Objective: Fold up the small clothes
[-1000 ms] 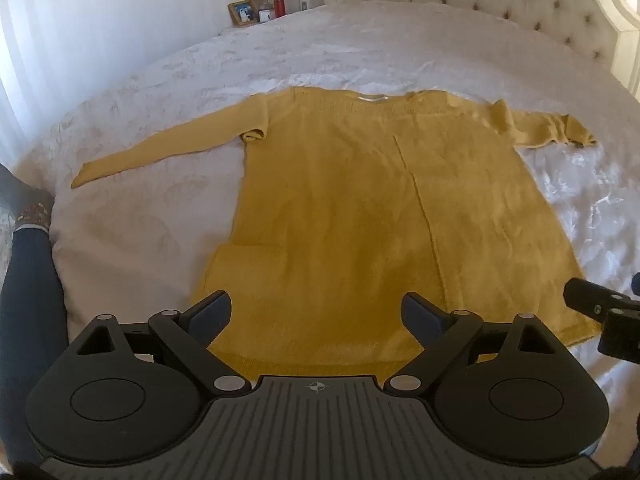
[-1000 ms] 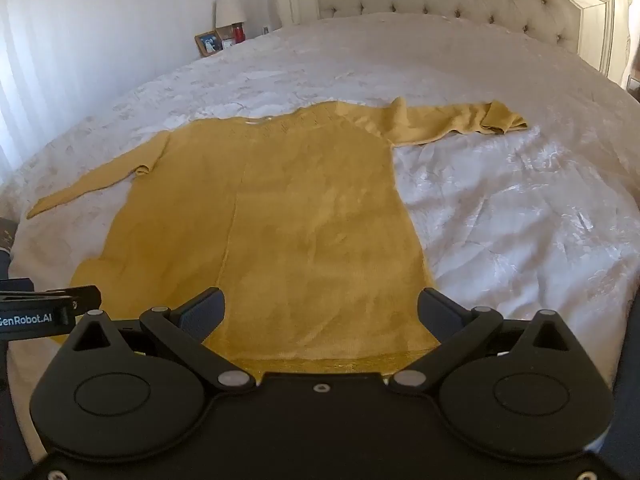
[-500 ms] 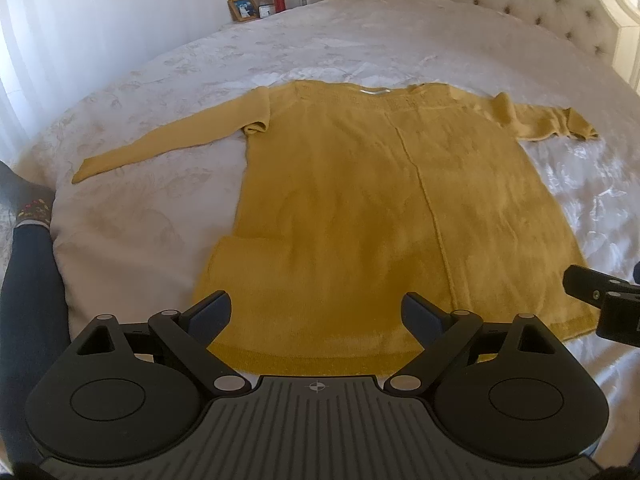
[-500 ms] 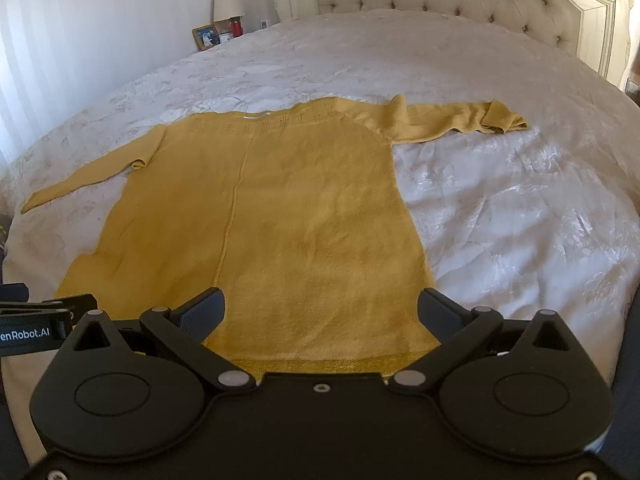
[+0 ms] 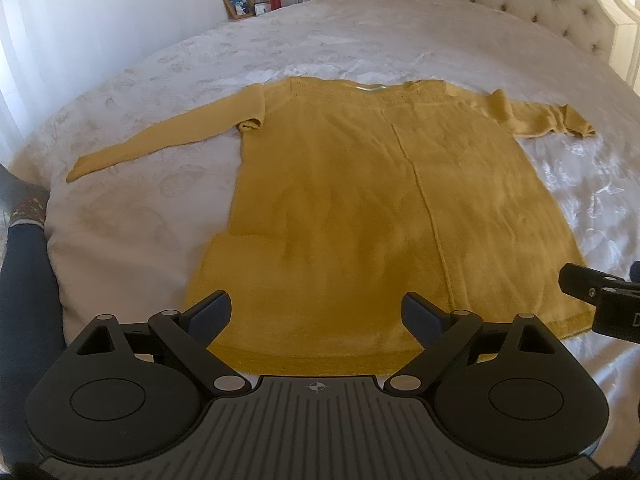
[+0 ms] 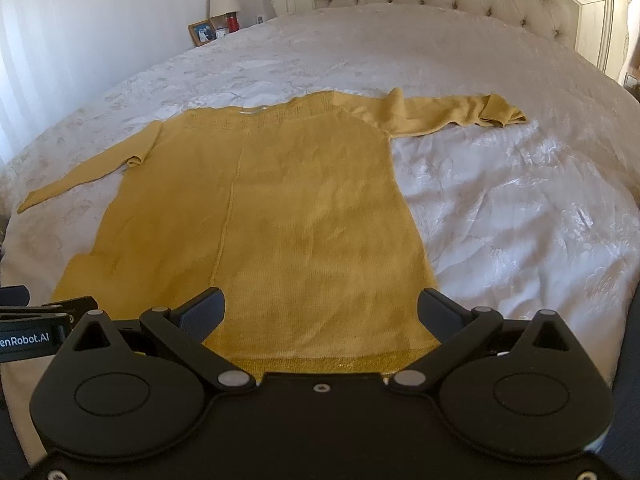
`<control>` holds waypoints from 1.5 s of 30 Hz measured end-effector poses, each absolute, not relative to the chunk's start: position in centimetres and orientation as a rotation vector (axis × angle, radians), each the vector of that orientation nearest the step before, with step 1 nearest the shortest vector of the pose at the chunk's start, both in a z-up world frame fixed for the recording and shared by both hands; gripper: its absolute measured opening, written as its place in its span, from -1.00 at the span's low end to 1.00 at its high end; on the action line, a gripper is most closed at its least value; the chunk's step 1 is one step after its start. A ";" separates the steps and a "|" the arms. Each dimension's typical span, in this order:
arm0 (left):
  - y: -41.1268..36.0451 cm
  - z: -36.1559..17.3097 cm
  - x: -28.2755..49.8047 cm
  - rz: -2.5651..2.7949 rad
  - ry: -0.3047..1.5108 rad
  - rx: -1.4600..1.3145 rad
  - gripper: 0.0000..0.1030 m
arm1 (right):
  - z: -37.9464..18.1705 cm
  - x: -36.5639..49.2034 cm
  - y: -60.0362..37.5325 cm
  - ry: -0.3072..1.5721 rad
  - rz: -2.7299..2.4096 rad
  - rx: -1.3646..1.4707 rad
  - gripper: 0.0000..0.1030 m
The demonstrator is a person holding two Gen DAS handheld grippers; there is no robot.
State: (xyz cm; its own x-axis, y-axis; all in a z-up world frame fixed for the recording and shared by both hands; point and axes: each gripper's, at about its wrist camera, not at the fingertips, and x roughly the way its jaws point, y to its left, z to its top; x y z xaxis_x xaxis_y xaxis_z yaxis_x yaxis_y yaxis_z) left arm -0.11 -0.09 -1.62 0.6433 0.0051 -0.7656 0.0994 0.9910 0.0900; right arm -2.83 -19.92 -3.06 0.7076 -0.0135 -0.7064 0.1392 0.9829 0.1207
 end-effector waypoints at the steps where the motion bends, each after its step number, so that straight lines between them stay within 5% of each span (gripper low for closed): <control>1: -0.1 -1.7 0.0 -0.057 0.873 0.129 0.80 | -3.1 -2.8 -19.9 0.780 -0.087 0.172 0.98; 8: -0.3 -1.6 -0.1 -0.087 0.860 0.127 0.79 | -2.9 -3.0 -20.0 0.741 -0.085 0.189 0.98; 12: -0.4 -1.5 -0.2 -0.093 0.855 0.123 0.54 | -2.5 -3.0 -19.7 0.707 -0.080 0.161 0.98; 18: -0.2 -1.6 0.2 -0.087 0.872 0.097 0.47 | -2.1 -2.8 -19.5 0.675 -0.066 0.175 0.98; 45: 1.8 -3.8 4.3 -0.049 0.882 0.044 0.35 | -3.9 1.3 -19.8 0.735 -0.050 0.246 0.95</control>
